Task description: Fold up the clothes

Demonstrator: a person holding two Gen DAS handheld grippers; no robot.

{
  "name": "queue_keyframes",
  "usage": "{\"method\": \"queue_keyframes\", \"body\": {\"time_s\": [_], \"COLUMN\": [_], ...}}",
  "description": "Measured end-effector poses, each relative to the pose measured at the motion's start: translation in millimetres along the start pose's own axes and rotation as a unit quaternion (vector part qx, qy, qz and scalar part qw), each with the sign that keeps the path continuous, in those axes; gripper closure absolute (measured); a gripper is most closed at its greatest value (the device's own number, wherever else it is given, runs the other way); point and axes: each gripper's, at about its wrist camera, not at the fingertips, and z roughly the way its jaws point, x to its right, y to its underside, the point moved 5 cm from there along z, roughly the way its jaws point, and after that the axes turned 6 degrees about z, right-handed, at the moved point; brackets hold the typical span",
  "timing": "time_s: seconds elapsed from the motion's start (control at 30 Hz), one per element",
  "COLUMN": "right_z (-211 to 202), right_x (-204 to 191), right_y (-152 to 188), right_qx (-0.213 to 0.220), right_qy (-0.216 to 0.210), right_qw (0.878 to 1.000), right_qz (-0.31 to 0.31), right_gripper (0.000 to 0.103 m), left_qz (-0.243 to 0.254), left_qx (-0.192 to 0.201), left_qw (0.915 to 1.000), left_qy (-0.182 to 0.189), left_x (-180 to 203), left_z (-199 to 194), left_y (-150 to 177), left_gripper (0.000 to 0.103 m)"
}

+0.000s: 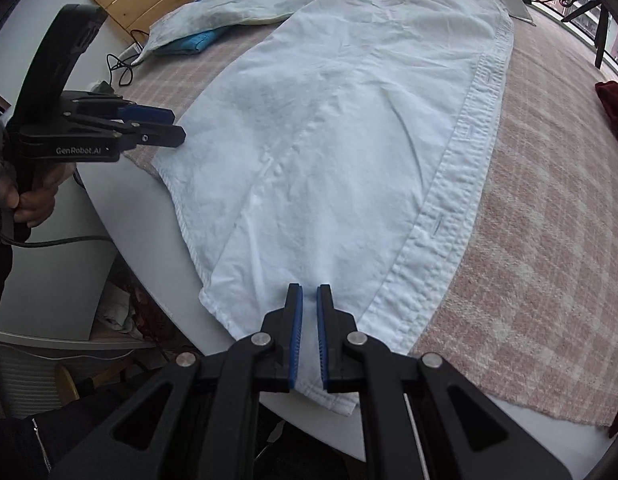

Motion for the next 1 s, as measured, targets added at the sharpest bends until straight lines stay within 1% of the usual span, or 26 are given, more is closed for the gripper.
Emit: {"method": "queue_keyframes", "body": {"time_s": [0.07, 0.1, 0.13, 0.17, 0.2, 0.37, 0.4, 0.43, 0.5, 0.53, 0.57, 0.67, 0.7, 0.83, 0.87, 0.9, 0.97, 1.0], "right_z": [-2, -4, -5, -6, -8, -11, -10, -8, -7, -11, -16, -21, -21, -8, -7, -8, -14, -21], "right_x": [2, 3, 5, 6, 8, 17, 19, 20, 24, 26, 27, 15, 12, 15, 16, 17, 20, 22], "right_y": [-1, -2, -3, -3, -3, -2, 0, 1, 2, 1, -1, -7, -8, 4, 8, 13, 23, 25], "right_qx": [0.001, 0.003, 0.006, 0.008, 0.010, 0.018, 0.014, 0.010, 0.004, 0.009, 0.016, 0.024, 0.023, -0.008, -0.014, -0.017, -0.030, -0.028], "right_qy": [-0.006, -0.006, -0.003, -0.001, 0.001, 0.009, 0.017, 0.026, 0.044, 0.052, 0.050, 0.008, 0.003, 0.012, 0.014, 0.014, 0.013, 0.012], "right_qw": [1.000, 1.000, 1.000, 1.000, 1.000, 1.000, 1.000, 1.000, 0.999, 0.999, 0.999, 1.000, 1.000, 1.000, 1.000, 1.000, 0.999, 1.000], "right_qz": [0.006, 0.008, 0.010, 0.013, 0.016, 0.020, 0.014, 0.009, 0.001, 0.003, 0.005, 0.002, -0.001, 0.003, 0.003, 0.001, 0.002, 0.006], "right_gripper": [0.096, 0.096, 0.096, 0.096, 0.096, 0.095, 0.096, 0.099, 0.099, 0.099, 0.098, 0.096, 0.096, 0.096, 0.095, 0.095, 0.095, 0.095], "left_qz": [-0.001, -0.001, -0.002, -0.002, -0.002, -0.004, -0.005, -0.005, -0.006, -0.006, -0.006, -0.006, -0.005, 0.035, 0.046, 0.055, 0.055, 0.054], "left_qx": [-0.002, -0.003, -0.004, -0.005, -0.006, -0.011, -0.012, -0.013, -0.016, -0.016, -0.011, 0.002, 0.007, 0.047, 0.050, 0.052, 0.047, 0.045], "left_qw": [1.0000, 1.0000, 0.9999, 0.9999, 0.9998, 0.9994, 0.9993, 0.9991, 0.9989, 0.9987, 0.9987, 0.9986, 0.9985, 0.9972, 0.9968, 0.9963, 0.9969, 0.9972], "left_qy": [-0.006, -0.009, -0.012, -0.015, -0.018, -0.033, -0.036, -0.039, -0.045, -0.048, -0.049, -0.053, -0.054, -0.046, -0.043, -0.041, -0.031, -0.025], "left_x": [-3, -4, -5, -7, -8, -15, -16, -17, -20, -21, -20, -18, -17, 17, 23, 29, 37, 42], "left_z": [1, 1, 2, 2, 2, 4, 5, 5, 6, 6, 3, -4, -7, -23, -21, -20, -13, -9], "left_y": [-1, -1, -2, -2, -2, -4, -5, -5, -6, -6, -6, -6, -7, -17, -19, -22, -23, -24], "left_gripper": [0.065, 0.069, 0.082, 0.092, 0.101, 0.101, 0.101, 0.103, 0.103, 0.103, 0.103, 0.103, 0.103, 0.102, 0.101, 0.099, 0.098, 0.098]}}
